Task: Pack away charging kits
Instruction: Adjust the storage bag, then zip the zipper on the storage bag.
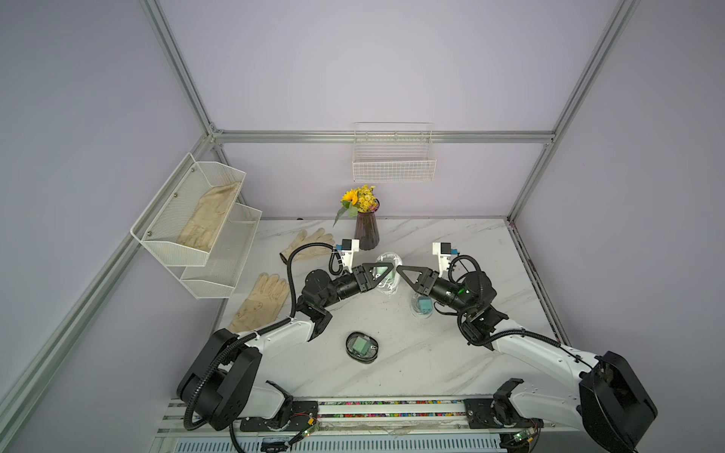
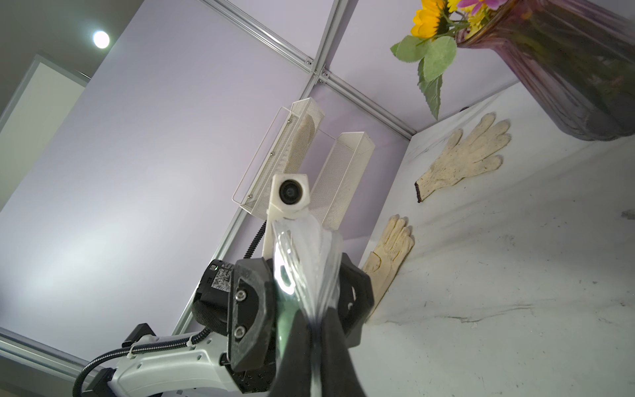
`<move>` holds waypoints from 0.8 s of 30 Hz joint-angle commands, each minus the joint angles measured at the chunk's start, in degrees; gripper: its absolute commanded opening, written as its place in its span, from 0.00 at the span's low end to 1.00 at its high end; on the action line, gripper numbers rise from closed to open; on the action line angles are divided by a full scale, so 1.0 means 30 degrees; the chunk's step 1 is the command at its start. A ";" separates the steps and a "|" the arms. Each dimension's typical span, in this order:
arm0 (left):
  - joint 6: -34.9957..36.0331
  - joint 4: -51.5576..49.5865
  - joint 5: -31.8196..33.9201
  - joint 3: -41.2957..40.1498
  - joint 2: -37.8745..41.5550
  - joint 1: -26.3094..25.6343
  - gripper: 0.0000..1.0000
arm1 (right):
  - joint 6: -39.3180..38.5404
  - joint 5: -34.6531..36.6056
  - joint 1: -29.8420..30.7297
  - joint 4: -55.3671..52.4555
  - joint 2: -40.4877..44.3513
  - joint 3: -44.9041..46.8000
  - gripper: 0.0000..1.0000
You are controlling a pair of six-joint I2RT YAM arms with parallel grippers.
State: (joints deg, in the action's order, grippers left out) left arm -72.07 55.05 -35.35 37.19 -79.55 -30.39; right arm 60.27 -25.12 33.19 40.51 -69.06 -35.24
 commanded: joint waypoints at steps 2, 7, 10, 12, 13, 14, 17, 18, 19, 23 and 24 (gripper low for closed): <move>-0.0501 0.0818 0.0190 0.0693 -0.0201 -0.0035 0.29 | -0.0516 -0.0499 0.0217 -0.0740 -0.0084 -0.0973 0.00; -0.0727 -0.0806 0.0115 0.1180 0.0491 0.0094 0.27 | -0.3205 -0.0043 0.0216 -0.5232 0.1485 -0.2438 0.34; -0.1221 -0.1969 0.0502 0.1227 0.1094 0.0436 0.26 | -0.5295 0.0611 0.0220 -0.8573 0.2536 -0.3642 0.38; -0.1720 -0.2487 0.0527 0.1307 0.1261 0.0745 0.26 | -0.6024 0.0476 0.0245 -0.9787 0.2805 -0.4093 0.26; -0.1980 -0.2624 0.0599 0.1314 0.1277 0.0854 0.26 | -0.6256 0.0415 0.0245 -1.0190 0.2818 -0.4225 0.23; -0.2274 -0.2752 0.0797 0.1271 0.1317 0.0945 0.26 | -0.6603 0.0324 0.0364 -1.0635 0.2775 -0.4344 0.20; -0.3208 -0.3966 0.2734 0.0935 0.1683 0.1020 0.26 | -0.8226 0.1852 0.2204 -1.2122 0.2477 -0.5006 0.20; -0.3506 -0.4311 0.3473 0.0776 0.1824 0.1006 0.24 | -0.8839 0.2863 0.3148 -1.2504 0.2310 -0.5266 0.23; -0.3646 -0.4658 0.3873 0.0757 0.1915 0.1004 0.24 | -0.9199 0.3601 0.3789 -1.2775 0.2105 -0.5483 0.24; -0.3303 -0.5897 0.4600 0.1203 0.2238 0.0997 0.25 | -1.0083 0.5196 0.4882 -1.3237 0.1298 -0.5852 0.31; -0.3249 -0.6328 0.4736 0.1319 0.2364 0.0961 0.25 | -1.0397 0.5611 0.4998 -1.3498 0.1184 -0.5957 0.32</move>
State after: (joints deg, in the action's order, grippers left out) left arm -81.34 37.95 -24.77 37.30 -74.96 -27.64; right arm 33.87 -14.55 47.66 4.21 -64.62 -51.62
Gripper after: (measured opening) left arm 0.344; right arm 0.315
